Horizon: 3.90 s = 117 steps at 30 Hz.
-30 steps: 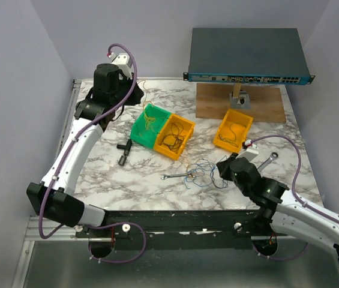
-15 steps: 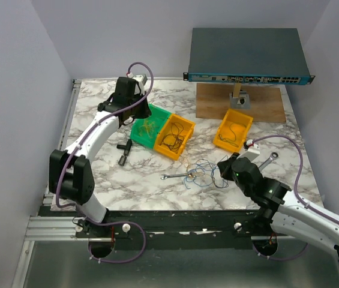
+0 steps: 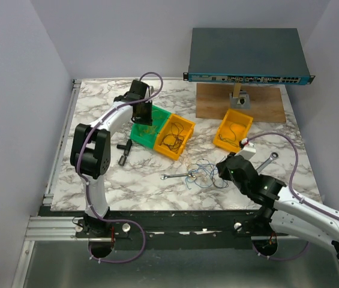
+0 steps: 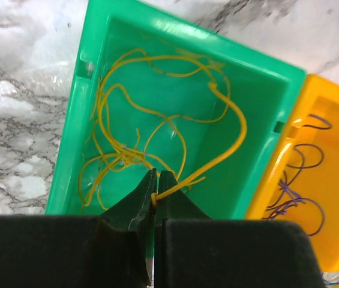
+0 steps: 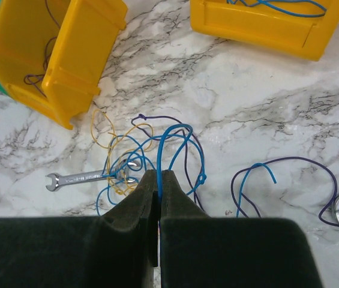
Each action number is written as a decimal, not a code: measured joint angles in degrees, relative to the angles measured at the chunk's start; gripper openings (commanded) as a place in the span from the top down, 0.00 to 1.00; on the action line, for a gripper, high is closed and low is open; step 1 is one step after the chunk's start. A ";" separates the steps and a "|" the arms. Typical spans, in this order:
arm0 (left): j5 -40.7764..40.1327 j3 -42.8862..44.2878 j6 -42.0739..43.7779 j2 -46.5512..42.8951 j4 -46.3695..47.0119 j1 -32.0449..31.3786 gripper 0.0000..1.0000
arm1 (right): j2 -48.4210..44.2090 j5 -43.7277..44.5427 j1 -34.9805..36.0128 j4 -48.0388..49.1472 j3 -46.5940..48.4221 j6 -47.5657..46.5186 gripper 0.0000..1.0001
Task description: Untangle the cables
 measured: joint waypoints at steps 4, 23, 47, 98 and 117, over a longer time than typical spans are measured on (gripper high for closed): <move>-1.14 0.52 0.37 1.38 -3.28 -0.26 0.61 | 4.31 -0.46 0.00 -0.07 1.75 -0.22 0.99; -4.24 -11.78 -0.72 -26.45 -0.52 -8.22 0.13 | 15.08 -2.71 -0.04 -2.60 10.69 -2.40 0.13; -3.48 -49.11 -5.46 -55.19 27.43 -24.35 0.15 | 33.22 -1.11 -7.76 4.42 9.62 3.15 0.98; 25.90 -46.71 -21.14 -31.30 76.72 -26.73 1.00 | 12.37 -44.15 -7.89 0.85 34.12 -17.38 0.80; 22.47 -39.28 -13.33 -44.02 56.54 -26.69 1.00 | -7.56 -32.20 -8.04 4.87 11.17 -20.44 0.13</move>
